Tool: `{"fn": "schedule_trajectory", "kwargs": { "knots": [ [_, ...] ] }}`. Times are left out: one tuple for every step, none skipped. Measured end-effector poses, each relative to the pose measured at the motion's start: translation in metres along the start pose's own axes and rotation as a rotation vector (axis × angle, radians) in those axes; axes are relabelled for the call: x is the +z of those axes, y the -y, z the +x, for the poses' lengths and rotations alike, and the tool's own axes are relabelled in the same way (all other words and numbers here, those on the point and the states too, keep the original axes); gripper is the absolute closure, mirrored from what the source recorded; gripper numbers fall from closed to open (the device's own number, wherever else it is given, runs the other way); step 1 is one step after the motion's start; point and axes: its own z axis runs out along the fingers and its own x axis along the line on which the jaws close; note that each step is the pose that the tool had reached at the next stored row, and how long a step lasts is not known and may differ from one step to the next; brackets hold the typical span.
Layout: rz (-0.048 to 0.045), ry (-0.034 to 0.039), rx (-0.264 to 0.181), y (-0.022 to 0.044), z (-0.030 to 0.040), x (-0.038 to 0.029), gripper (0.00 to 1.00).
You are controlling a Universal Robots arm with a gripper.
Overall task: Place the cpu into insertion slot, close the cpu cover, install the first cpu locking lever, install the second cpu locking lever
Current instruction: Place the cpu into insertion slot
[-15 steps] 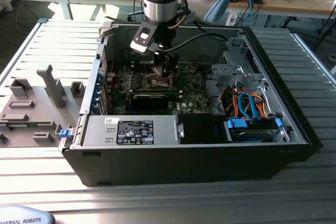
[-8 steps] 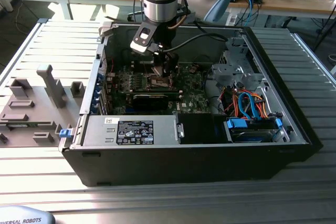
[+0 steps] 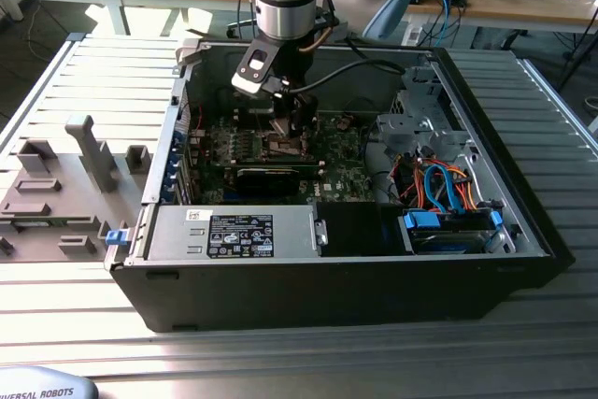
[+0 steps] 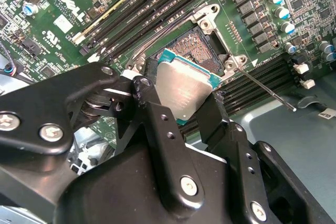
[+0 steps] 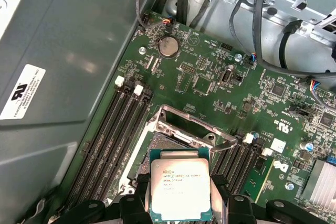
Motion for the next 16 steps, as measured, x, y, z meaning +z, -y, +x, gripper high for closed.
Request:
{"fn": "schedule_trajectory", "kwargs": {
  "knots": [
    [0.0000,0.0000,0.001,0.0000,0.0000,0.0001,0.46],
    [0.0000,0.0001,0.001,0.0000,0.0000,0.0002,0.46],
    [0.0000,0.0001,0.002,0.0000,0.0000,0.0002,0.46],
    [0.0000,0.0001,0.002,0.0000,0.0000,0.0003,0.46],
    [0.0000,0.0001,0.003,0.0000,0.0000,0.0003,0.46],
    [0.0000,0.0002,0.003,0.0000,0.0000,0.0004,0.46],
    [0.0000,0.0002,0.004,0.0000,0.0000,0.0005,0.46],
    [0.0000,0.0003,0.004,0.0000,0.0000,0.0005,0.46],
    [0.0000,0.0003,0.005,0.0000,0.0000,0.0005,0.46],
    [0.0000,0.0003,0.005,0.0000,0.0000,0.0006,0.46],
    [0.0001,0.0004,0.006,0.0000,0.0000,0.0007,0.46],
    [0.0000,0.0004,0.006,0.0000,0.0000,0.0007,0.46],
    [0.0000,0.0004,0.007,0.0000,0.0000,0.0008,0.46],
    [0.0000,0.0005,0.008,0.0001,0.0000,0.0009,0.46],
    [0.0000,0.0005,0.009,0.0001,0.0000,0.0010,0.46],
    [0.0001,0.0006,0.009,0.0001,0.0000,0.0010,0.46]
  ]
}}
